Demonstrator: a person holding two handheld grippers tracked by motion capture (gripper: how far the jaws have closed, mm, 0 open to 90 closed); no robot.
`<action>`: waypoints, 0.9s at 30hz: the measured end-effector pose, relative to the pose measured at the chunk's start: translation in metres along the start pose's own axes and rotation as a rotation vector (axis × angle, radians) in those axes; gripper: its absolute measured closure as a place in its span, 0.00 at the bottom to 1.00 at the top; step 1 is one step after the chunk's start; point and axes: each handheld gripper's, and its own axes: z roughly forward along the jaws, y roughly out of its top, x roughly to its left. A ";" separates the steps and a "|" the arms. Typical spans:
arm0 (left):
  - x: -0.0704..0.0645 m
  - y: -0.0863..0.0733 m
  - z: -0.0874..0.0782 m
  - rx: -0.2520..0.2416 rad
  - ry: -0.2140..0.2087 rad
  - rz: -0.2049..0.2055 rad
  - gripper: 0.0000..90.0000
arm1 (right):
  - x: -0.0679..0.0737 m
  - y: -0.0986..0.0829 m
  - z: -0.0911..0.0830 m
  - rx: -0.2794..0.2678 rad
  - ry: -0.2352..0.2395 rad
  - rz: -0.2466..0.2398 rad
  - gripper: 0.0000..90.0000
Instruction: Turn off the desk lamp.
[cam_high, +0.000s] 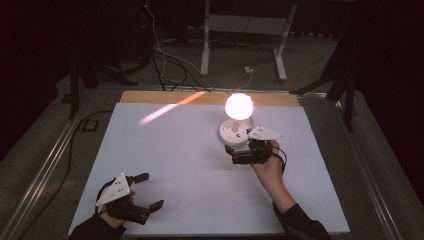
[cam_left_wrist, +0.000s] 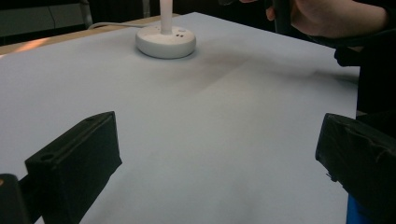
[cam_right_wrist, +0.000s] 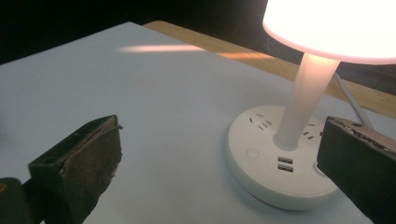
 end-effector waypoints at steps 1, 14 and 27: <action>0.000 0.000 0.000 -0.001 -0.001 -0.001 0.01 | 0.000 0.000 0.002 -0.001 -0.006 0.001 0.00; 0.000 0.000 0.000 0.002 0.002 -0.001 0.01 | -0.010 0.003 0.022 0.062 -0.100 0.028 0.17; 0.000 0.000 0.000 0.003 0.001 -0.002 0.01 | -0.012 0.003 0.039 0.112 -0.209 0.053 0.71</action>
